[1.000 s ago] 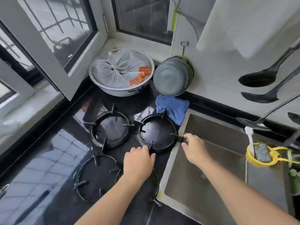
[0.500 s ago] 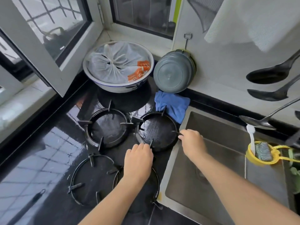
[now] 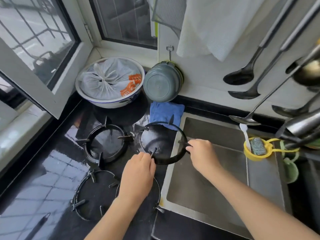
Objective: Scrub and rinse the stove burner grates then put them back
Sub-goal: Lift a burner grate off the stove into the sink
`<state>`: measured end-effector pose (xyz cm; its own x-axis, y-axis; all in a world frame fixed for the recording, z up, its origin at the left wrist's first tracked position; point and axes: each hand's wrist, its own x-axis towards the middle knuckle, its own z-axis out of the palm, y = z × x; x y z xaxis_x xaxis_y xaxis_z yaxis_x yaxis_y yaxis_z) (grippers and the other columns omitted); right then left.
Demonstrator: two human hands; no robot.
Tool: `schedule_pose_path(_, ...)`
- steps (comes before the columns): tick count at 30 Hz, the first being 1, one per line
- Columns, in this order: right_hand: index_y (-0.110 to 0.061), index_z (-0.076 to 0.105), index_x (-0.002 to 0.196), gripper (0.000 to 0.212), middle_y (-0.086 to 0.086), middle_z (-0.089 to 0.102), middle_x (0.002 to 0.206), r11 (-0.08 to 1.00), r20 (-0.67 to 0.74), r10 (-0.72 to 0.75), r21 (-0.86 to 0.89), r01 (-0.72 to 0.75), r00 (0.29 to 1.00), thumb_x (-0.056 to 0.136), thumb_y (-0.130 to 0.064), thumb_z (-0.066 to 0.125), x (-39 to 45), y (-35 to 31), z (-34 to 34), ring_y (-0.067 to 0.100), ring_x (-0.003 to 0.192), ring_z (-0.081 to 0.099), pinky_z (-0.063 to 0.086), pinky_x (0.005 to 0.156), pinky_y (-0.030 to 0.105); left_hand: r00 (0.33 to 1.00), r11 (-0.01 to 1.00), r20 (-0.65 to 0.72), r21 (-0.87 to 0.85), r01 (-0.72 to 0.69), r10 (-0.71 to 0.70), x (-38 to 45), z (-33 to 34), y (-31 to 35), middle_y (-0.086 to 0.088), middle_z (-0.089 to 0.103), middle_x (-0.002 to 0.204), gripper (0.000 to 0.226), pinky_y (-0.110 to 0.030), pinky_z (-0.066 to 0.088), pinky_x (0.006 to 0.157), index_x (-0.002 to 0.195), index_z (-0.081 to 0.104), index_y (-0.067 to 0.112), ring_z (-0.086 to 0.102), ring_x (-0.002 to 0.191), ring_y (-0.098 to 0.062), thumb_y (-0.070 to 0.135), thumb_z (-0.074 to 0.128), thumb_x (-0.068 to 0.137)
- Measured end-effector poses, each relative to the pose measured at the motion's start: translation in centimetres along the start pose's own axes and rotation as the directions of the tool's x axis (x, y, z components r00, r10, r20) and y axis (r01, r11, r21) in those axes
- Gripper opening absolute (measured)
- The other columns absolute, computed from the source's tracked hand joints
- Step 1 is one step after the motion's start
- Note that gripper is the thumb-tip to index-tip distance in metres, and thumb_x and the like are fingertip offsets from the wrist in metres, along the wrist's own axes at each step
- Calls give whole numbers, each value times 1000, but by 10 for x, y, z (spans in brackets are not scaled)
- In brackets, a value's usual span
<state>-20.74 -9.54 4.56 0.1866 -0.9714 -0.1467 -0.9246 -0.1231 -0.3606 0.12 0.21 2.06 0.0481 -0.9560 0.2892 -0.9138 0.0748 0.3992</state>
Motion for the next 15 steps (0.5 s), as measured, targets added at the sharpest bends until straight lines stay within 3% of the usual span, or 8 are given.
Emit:
schedule_pose_path(4, -10, 62, 73, 23, 3, 57, 70, 981, -8, 183, 60, -182, 983, 95, -17, 60, -61, 67, -21, 28, 69, 54, 44, 60, 40, 968, 974, 114, 16, -227, 224, -4, 14, 57, 0, 48, 68, 24, -41, 41, 54, 72, 39, 25, 48, 63, -25, 24, 47, 95)
schedule_pose_path(7, -13, 56, 68, 29, 2, 55, 63, 946, 23, 323, 25, -323, 946, 96, -18, 59, -101, 114, -23, 21, 61, 50, 35, 52, 31, 929, 962, 252, -27, -272, 269, -7, 45, 91, 1, 51, 65, 22, -35, 43, 50, 68, 49, 21, 53, 59, -24, 24, 57, 88)
schedule_pose_path(9, -11, 58, 69, 28, 4, 58, 63, 909, 55, 415, 5, -416, 908, 96, -19, 60, -119, 149, -13, 24, 64, 55, 39, 53, 33, 888, 956, 356, -69, -285, 290, -14, 77, 111, 0, 54, 66, 21, -34, 46, 50, 69, 53, 19, 57, 60, -25, 23, 64, 87)
schedule_pose_path(11, -12, 63, 75, 26, 2, 61, 68, 880, 101, 474, -23, -474, 875, 98, -22, 58, -130, 175, 1, 21, 67, 60, 46, 57, 35, 833, 964, 490, -73, -255, 257, -20, 103, 124, -3, 61, 80, 15, -38, 53, 62, 81, 60, 16, 63, 77, -28, 23, 57, 95)
schedule_pose_path(13, -13, 64, 78, 27, -1, 60, 72, 869, 140, 495, -67, -490, 858, 101, -25, 55, -132, 194, 13, 14, 65, 56, 40, 51, 26, 765, 976, 620, -10, -216, 175, -20, 123, 136, -6, 66, 102, 22, -41, 53, 78, 101, 64, 14, 61, 100, -30, 25, 45, 103)
schedule_pose_path(15, -16, 63, 78, 27, -3, 57, 74, 873, 173, 488, -78, -482, 856, 102, -26, 54, -128, 211, 26, 11, 65, 53, 36, 49, 21, 707, 981, 701, 61, -186, 90, -16, 147, 145, -5, 66, 114, 28, -40, 51, 83, 112, 64, 14, 60, 110, -29, 30, 42, 106)
